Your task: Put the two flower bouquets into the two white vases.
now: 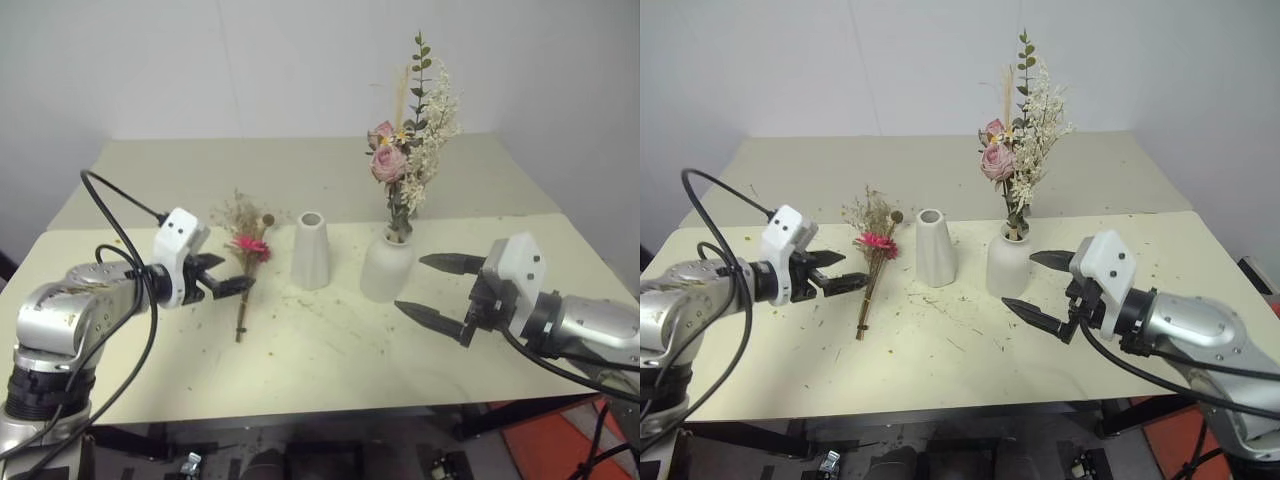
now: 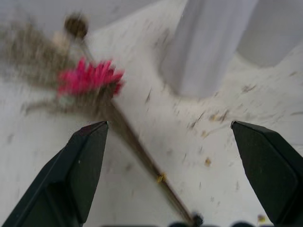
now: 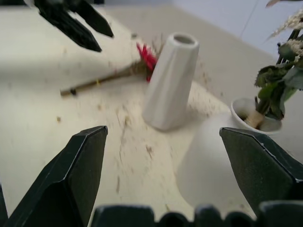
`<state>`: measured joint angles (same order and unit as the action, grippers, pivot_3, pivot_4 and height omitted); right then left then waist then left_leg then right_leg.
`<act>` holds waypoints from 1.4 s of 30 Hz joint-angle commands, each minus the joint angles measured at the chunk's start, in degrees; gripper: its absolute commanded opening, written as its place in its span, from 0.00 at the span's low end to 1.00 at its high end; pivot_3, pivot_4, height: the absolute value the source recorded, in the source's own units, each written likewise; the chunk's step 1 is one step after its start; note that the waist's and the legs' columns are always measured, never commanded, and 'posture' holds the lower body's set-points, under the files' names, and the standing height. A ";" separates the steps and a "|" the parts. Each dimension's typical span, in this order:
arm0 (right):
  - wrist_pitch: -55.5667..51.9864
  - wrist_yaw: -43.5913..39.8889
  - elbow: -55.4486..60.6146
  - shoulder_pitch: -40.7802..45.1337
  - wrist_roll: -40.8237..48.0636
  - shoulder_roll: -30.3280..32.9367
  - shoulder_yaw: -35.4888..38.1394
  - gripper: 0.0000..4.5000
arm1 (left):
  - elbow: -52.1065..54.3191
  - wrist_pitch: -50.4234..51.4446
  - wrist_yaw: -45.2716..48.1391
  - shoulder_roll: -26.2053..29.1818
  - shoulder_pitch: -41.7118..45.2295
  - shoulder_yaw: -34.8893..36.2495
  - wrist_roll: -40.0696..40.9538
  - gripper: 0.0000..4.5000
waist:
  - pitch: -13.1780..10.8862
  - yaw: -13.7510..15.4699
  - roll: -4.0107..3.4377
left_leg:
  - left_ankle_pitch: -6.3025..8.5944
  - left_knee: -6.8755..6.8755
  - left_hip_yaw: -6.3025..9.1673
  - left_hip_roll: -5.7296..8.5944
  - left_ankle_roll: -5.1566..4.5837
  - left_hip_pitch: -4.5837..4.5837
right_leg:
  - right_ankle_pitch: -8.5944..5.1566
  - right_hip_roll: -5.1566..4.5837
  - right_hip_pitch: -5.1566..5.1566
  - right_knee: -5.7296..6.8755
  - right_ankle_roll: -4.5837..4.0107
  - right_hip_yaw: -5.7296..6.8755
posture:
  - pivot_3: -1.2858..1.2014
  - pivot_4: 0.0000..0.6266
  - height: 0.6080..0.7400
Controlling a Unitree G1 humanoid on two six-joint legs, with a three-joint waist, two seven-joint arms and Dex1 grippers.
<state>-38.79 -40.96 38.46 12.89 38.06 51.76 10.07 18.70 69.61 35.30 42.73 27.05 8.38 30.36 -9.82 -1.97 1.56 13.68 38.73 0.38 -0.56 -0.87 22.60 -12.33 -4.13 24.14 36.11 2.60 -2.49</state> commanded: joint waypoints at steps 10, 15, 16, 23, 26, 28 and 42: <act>-2.14 -9.28 -6.06 13.42 -2.41 5.00 -8.41 0.99 | -21.54 22.89 -24.52 -17.31 22.45 2.50 -6.54 1.00 | -0.04 0.93 0.18 | 0.01 0.09 0.09 0.25 -0.02 0.23 | 0.30 -0.18 0.12 -0.05 -0.41 0.03 | 0.52 0.24 1.00; -2.46 -10.42 -7.03 15.90 -3.04 4.64 -9.19 0.99 | -29.10 22.89 -26.59 -17.55 25.03 0.88 -3.09 1.00 | -0.04 1.20 0.18 | 0.00 0.06 0.17 0.25 -0.01 0.24 | 0.31 -0.18 0.16 0.02 -0.43 0.09 | 0.52 0.24 1.00; -2.60 -10.55 -6.93 16.19 -3.06 4.59 -9.20 0.99 | -30.29 22.89 -27.01 -17.58 25.56 0.76 -2.47 1.00 | -0.04 1.21 0.18 | 0.00 0.07 0.17 0.26 -0.01 0.23 | 0.31 -0.20 0.14 0.02 -0.43 0.09 | 0.52 0.24 1.00; -3.37 -9.82 -5.79 15.28 -3.20 4.52 -8.33 1.00 | -35.70 22.89 -28.04 -17.06 29.02 -1.26 2.20 0.91 | -0.04 1.25 0.19 | 0.00 0.08 0.21 0.37 0.00 0.28 | 0.33 -0.29 0.15 -0.02 -0.40 0.08 | 0.52 0.24 1.00; -3.67 -9.13 -5.22 14.57 -3.03 4.29 -7.99 1.00 | -37.85 22.89 -28.51 -17.24 29.61 -1.60 2.85 0.74 | -0.04 1.26 0.18 | 0.00 0.09 0.23 0.40 0.00 0.28 | 0.33 -0.31 0.14 -0.01 -0.39 0.06 | 0.52 0.24 1.00; -3.87 -8.61 -4.86 14.11 -2.85 4.08 -7.79 1.00 | -38.00 22.89 -28.21 -17.48 29.79 -2.31 2.24 0.57 | -0.04 1.23 0.19 | 0.00 0.08 0.23 0.40 0.00 0.27 | 0.34 -0.31 0.14 -0.01 -0.38 0.07 | 0.52 0.24 1.00; -4.10 -6.99 -3.20 11.60 -2.42 3.26 -5.54 1.00 | -30.55 14.26 -31.08 -21.44 28.55 7.80 -4.12 0.01 | -0.05 1.23 0.19 | 0.00 0.09 0.25 0.41 0.01 0.31 | 0.34 -0.31 0.15 -0.03 -0.38 0.07 | 0.52 0.24 1.00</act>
<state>-42.98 -48.79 33.41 24.49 35.07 55.12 1.57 -16.58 87.00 4.84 20.91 55.28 12.89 26.93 -9.86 -0.74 1.76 13.68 38.81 0.65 -0.16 -0.86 22.92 -11.99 -4.44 24.31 36.09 2.22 -2.42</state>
